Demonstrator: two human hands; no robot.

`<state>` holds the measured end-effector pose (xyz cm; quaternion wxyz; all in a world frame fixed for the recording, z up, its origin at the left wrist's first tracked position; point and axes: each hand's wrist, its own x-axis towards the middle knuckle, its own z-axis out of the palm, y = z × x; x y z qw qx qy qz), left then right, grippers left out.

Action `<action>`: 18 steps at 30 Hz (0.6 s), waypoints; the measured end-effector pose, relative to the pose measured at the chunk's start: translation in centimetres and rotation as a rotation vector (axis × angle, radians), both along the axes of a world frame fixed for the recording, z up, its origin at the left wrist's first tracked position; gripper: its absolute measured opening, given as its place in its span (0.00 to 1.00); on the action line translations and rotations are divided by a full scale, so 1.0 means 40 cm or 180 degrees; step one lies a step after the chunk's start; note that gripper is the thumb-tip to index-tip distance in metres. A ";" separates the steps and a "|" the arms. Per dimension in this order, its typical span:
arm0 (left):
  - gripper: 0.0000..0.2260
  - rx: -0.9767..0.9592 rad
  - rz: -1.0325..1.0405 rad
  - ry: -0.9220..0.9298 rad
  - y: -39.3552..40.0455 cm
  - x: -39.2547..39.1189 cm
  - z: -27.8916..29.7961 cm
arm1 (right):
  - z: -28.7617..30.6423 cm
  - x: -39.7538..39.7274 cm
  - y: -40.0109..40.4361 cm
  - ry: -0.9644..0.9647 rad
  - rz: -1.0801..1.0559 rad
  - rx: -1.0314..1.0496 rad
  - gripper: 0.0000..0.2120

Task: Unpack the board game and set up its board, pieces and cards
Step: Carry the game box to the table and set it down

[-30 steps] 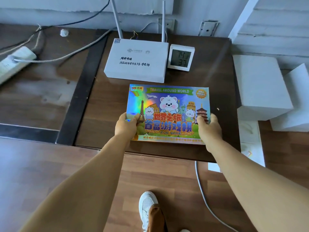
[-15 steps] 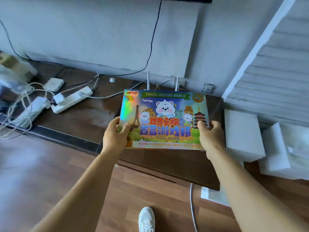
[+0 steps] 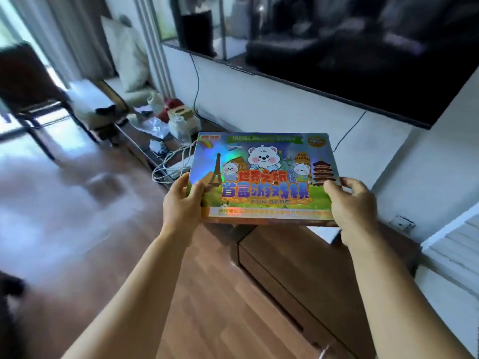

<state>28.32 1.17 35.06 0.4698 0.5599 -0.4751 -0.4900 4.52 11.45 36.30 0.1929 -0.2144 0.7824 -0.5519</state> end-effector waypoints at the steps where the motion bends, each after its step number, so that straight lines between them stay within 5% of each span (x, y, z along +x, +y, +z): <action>1: 0.09 0.0007 0.0091 0.0012 0.005 0.035 0.010 | 0.016 0.027 -0.010 -0.0022 0.0091 -0.0067 0.10; 7: 0.14 -0.0044 0.0847 -0.0030 0.085 0.328 0.067 | 0.061 0.294 -0.078 -0.0130 0.0783 -0.0409 0.13; 12: 0.19 -0.0163 0.1499 -0.0132 0.176 0.671 0.091 | 0.098 0.634 -0.111 -0.0253 0.1466 -0.0546 0.04; 18: 0.19 -0.0314 0.2207 -0.0279 0.334 1.048 0.122 | 0.101 1.036 -0.097 -0.0360 0.2015 -0.0610 0.11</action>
